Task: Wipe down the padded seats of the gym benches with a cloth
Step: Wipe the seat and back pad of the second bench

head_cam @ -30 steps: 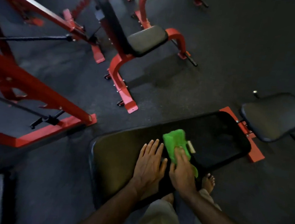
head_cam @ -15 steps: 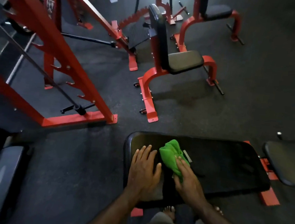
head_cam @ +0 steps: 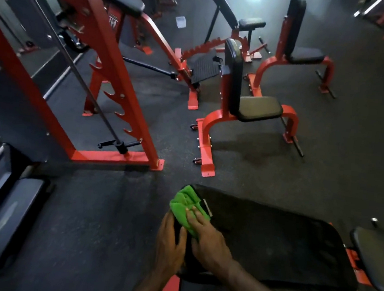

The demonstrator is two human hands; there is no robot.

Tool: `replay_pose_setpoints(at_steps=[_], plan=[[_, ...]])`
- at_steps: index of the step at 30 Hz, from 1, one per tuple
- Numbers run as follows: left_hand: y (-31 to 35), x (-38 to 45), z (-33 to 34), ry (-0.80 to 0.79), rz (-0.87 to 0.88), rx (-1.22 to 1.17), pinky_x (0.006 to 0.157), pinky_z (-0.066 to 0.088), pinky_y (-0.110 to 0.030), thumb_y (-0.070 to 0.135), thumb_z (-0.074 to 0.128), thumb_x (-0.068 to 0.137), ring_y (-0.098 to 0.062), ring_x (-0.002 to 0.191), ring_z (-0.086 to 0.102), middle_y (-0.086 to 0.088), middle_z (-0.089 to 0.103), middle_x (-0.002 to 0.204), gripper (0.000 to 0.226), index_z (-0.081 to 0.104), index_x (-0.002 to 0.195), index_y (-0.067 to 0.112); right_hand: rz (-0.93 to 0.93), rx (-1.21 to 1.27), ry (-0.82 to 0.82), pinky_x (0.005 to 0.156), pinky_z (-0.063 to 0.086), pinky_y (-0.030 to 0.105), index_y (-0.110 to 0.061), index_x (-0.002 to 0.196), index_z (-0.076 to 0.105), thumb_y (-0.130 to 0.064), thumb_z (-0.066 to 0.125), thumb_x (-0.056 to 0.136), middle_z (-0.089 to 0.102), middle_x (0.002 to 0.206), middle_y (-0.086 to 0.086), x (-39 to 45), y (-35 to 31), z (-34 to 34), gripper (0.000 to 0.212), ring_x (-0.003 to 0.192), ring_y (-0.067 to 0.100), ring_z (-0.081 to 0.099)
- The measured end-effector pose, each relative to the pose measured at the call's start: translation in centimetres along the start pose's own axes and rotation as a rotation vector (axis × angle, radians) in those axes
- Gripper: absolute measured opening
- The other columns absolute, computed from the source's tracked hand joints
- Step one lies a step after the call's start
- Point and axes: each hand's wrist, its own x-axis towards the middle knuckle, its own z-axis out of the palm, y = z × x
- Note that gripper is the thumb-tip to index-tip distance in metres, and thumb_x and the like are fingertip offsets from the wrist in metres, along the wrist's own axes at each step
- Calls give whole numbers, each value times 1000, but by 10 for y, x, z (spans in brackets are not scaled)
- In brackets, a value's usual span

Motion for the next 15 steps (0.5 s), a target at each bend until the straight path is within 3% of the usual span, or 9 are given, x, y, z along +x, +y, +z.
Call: replay_pose_setpoints(at_steps=[3,5,7,9,12,14,15], plan=[[4,0,-4,4,-17,-46,111,23,-5,49,43,97,-6,135,46,2,51,149,63,49,148,13,20,-77,4,121,25,25,-30,160,33,-18,52,92,25,169,-2,31,3,-20,72,154,17,27],[9,0,-5,5,-41,-67,108,23,-2,44,46,100,-2,134,45,10,49,147,56,48,150,18,21,-165,-2,125,22,29,-26,158,38,-16,55,91,31,167,5,56,2,-20,70,155,22,27],[12,-3,-7,42,-114,-111,95,33,-3,31,52,102,-7,124,57,8,60,135,38,56,139,22,-173,-215,-143,127,20,40,-28,155,44,-31,49,94,36,164,5,68,1,-3,61,155,26,27],[14,-7,-9,99,-194,-137,86,32,1,19,56,104,-10,116,60,2,65,127,32,62,135,16,-286,-273,-281,129,14,44,-28,154,46,-38,47,100,38,163,5,70,0,2,55,155,29,25],[14,-17,-11,93,-209,-143,93,21,8,16,57,102,0,122,50,6,57,133,41,57,143,11,-147,-246,-209,129,15,38,-25,157,41,-26,53,96,28,168,5,81,-6,-15,61,156,29,19],[13,-19,-12,77,-234,-161,104,21,-1,24,54,104,0,134,42,5,51,149,48,48,151,15,-99,-222,-133,128,17,40,-24,157,40,-26,44,88,27,168,8,83,-18,-21,69,156,32,20],[13,-17,-15,94,-224,-163,108,22,-4,28,52,104,0,138,41,6,46,154,51,46,153,17,-183,-240,-137,128,16,39,-22,155,43,-25,44,87,31,166,10,79,-24,-21,68,155,32,22]])
